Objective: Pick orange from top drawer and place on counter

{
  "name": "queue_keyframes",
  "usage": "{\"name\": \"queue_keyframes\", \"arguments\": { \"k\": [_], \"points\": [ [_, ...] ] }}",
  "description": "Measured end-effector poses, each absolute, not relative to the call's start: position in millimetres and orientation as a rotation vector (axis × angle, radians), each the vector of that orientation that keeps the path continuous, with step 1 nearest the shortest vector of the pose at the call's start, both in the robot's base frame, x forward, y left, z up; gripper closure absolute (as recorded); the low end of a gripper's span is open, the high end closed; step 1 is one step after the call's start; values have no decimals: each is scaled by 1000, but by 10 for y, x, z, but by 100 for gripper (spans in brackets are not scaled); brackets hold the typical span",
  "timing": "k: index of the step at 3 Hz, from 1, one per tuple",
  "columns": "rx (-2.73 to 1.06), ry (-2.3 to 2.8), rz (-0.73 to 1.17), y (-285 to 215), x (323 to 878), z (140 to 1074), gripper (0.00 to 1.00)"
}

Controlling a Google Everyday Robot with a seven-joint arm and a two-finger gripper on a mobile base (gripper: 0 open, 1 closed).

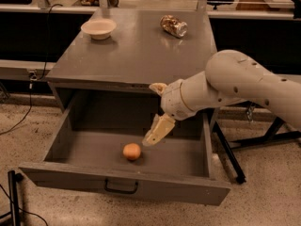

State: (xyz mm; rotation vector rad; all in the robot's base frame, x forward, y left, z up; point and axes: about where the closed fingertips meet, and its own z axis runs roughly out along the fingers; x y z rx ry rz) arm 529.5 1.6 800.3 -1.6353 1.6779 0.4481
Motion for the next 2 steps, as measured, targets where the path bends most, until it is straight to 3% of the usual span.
{"name": "queue_keyframes", "arguments": {
  "k": [2],
  "points": [
    [-1698, 1502, 710, 398, 5238, 7234, 0]
  ]
}}
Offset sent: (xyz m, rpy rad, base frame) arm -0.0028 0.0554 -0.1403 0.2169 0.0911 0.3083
